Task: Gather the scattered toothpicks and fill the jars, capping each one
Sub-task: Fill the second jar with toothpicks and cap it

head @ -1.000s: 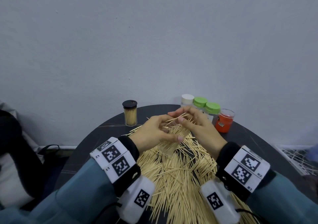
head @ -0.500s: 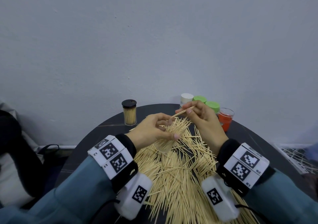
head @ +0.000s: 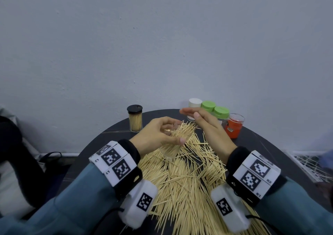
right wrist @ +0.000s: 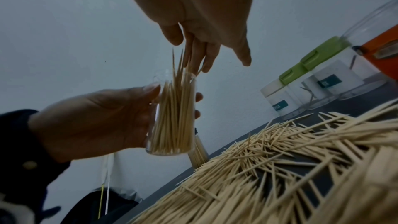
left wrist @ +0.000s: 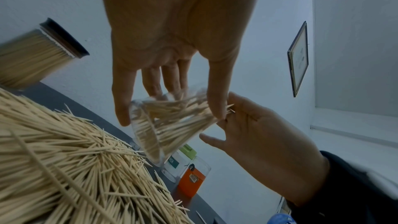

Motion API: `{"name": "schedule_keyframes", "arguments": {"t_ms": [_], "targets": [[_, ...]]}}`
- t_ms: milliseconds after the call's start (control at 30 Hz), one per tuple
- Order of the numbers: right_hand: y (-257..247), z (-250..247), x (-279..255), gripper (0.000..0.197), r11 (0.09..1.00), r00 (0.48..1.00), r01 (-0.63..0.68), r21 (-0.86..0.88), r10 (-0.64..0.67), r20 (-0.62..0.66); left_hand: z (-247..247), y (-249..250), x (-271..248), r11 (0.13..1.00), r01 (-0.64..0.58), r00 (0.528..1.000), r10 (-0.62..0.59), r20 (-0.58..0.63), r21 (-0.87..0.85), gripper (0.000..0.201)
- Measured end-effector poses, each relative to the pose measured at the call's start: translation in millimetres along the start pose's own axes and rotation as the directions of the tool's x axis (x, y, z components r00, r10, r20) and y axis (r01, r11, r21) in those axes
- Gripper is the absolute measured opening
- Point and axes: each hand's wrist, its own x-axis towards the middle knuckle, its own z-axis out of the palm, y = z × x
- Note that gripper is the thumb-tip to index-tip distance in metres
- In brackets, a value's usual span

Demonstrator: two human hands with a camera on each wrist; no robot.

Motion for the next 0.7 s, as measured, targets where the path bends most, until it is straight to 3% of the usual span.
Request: {"name": "schedule_keyframes", "arguments": {"t_ms": [233, 433, 567, 700], "targets": [[-5, 11, -9, 0.041, 0.987, 0.974, -0.114, -0.11, 0.133, 0.183, 3, 0, 0, 1.0, 0.009, 1.0, -0.009, 0.015, -0.005, 0.068], [-4, 12, -8, 0.041, 0.995, 0.98, -0.064, -0.083, 0.078, 0.183, 3, -1, -1, 0.999, 0.023, 1.0, -0.023, 0.006, -0.046, 0.067], [-5, 13, -9, 0.044, 0.992, 0.973, -0.081, -0.097, 0.1, 0.21, 2, -1, -1, 0.997, 0.04, 0.999, -0.042, -0.034, -0.065, 0.078], [-9, 13, -11, 0.047, 0.987, 0.976, -0.096, -0.129, 0.118, 0.182, -4, 0, -3, 0.996, 0.043, 0.996, -0.049, -0.07, -0.083, 0.076]]}}
